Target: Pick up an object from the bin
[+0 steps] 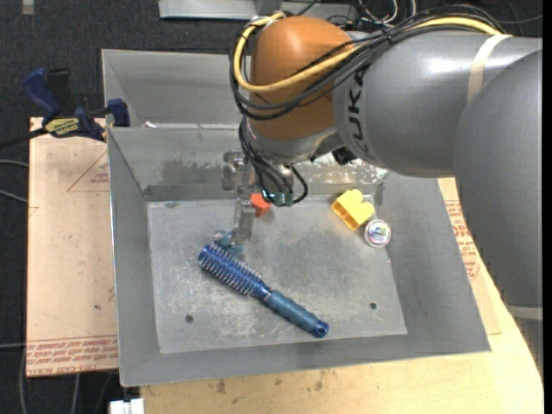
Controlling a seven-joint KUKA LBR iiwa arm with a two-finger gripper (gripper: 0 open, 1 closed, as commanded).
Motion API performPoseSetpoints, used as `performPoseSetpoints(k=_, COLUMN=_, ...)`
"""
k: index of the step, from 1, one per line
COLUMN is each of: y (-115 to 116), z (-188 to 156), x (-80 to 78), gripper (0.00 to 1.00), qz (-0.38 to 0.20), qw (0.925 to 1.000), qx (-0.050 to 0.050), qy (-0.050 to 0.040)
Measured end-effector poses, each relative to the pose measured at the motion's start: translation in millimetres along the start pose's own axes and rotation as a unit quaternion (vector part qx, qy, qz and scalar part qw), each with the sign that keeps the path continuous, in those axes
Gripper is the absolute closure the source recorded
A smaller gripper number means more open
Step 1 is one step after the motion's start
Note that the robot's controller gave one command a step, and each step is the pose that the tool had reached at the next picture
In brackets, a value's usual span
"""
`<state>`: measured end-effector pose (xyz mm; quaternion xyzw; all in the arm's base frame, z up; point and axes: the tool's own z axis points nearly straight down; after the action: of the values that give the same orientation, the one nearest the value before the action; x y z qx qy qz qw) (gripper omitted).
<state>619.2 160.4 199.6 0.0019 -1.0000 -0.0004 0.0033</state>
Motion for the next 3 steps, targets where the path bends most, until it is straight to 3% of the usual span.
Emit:
performPoseSetpoints(k=1, y=-12, z=134, x=60.0, gripper=0.00, qz=-0.016, qw=0.9999, qx=0.000, qy=-0.0010)
performPoseSetpoints(k=2, y=-21, z=99, x=74.7, gripper=0.00, qz=0.028, qw=0.9996, qx=-0.001, qy=-0.0035)
performPoseSetpoints(k=3, y=-24, z=101, x=83.9, gripper=0.00, qz=0.095, qw=0.9955, qx=-0.001, qy=-0.0030)
